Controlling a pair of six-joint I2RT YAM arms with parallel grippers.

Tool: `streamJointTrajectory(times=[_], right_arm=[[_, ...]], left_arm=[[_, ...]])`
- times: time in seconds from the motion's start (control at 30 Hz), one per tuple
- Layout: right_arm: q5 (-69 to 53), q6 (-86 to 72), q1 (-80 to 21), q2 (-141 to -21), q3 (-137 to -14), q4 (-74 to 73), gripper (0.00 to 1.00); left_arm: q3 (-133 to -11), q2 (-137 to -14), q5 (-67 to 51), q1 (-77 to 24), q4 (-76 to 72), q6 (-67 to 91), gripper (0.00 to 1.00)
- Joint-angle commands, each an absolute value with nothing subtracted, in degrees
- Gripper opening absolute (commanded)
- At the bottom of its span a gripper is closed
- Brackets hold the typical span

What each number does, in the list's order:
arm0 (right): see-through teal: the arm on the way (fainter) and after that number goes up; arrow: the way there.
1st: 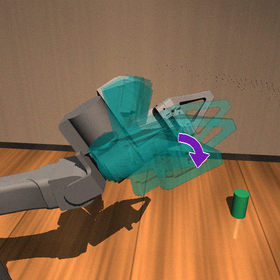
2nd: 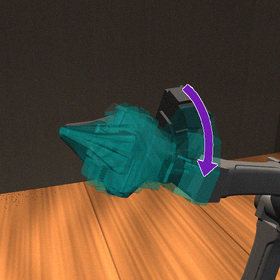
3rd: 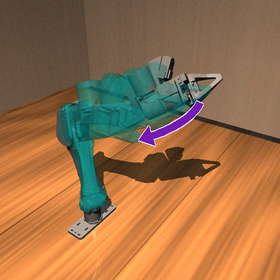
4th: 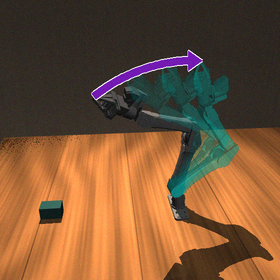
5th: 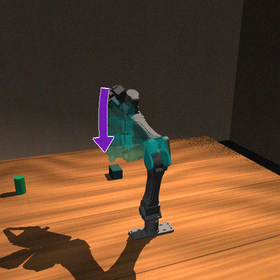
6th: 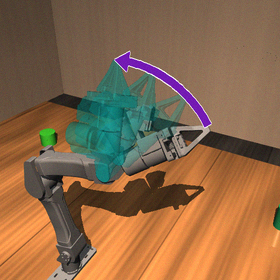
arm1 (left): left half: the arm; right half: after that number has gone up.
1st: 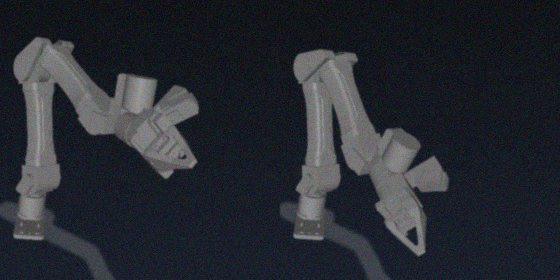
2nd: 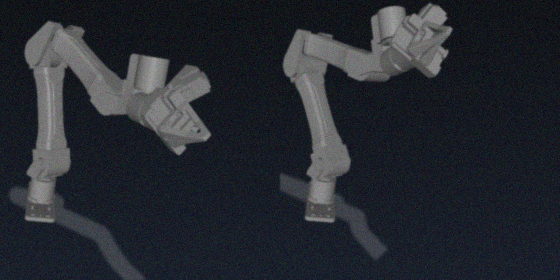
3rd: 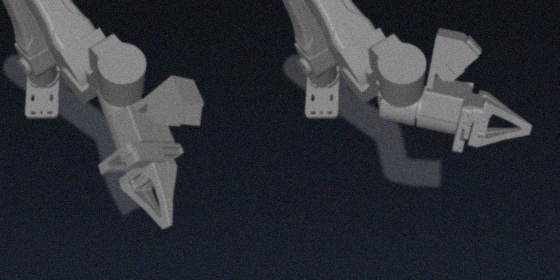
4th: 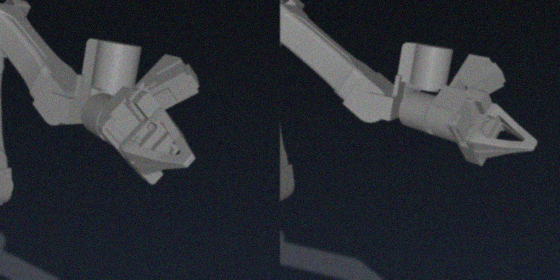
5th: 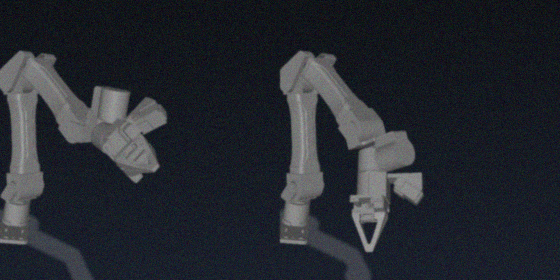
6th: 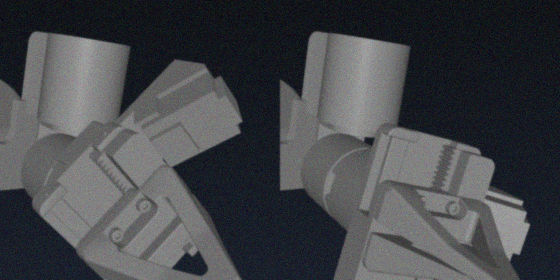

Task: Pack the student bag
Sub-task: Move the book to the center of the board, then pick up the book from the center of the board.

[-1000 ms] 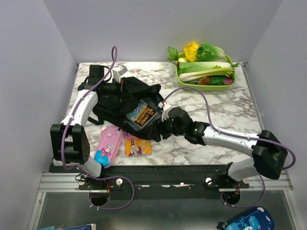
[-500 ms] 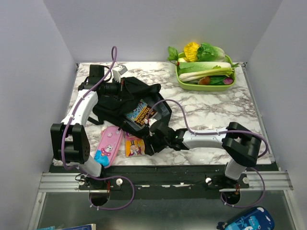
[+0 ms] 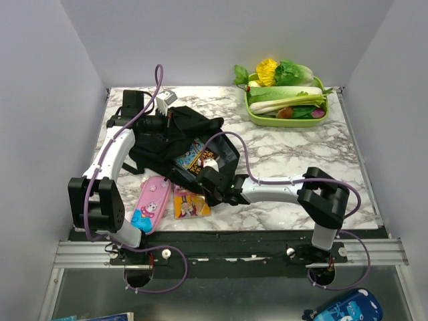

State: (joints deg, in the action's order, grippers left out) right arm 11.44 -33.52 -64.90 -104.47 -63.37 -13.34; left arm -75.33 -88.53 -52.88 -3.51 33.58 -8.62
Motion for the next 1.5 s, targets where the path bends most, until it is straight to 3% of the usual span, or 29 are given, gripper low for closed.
streamJointTrajectory(times=[0.0,0.43,0.7,0.8,0.83,0.93,1.03,1.23,1.47], right_arm=[[13.45,-34.19,-65.57,-107.49,-61.18,-19.07,0.01],[25.75,-41.74,-65.39,-82.63,-47.21,-34.00,0.01],[33.13,-48.42,-64.25,-68.12,-47.55,-46.83,0.01],[29.20,-41.01,-63.81,-67.33,-45.28,-37.69,0.01],[25.18,-38.78,-63.81,-67.41,-44.48,-34.40,0.08],[21.02,-32.80,-63.72,-69.95,-43.77,-24.63,0.66],[18.47,-27.35,-63.63,-74.69,-45.26,-18.65,0.82],[16.00,-21.62,-63.37,-84.87,-47.19,-10.55,0.97],[14.33,-20.30,-63.10,-92.36,-48.34,-9.49,0.99]], left_arm=[[-75.24,-86.75,-54.76,-3.96,34.01,-9.67,0.00],[-74.71,-87.63,-53.09,-3.95,32.61,-10.72,0.00],[-74.09,-87.63,-53.26,-3.96,32.34,-10.81,0.00],[-73.92,-87.54,-53.44,-3.96,32.17,-10.72,0.00],[-73.83,-87.45,-53.52,-3.96,32.08,-10.55,0.00],[-73.83,-87.19,-53.70,-3.96,31.99,-10.11,0.00],[-73.83,-86.75,-53.61,-3.96,32.08,-10.19,0.00],[-74.00,-86.48,-53.70,-3.96,32.34,-9.93,0.00],[-74.88,-86.84,-53.70,-3.96,32.69,-10.02,0.00]])
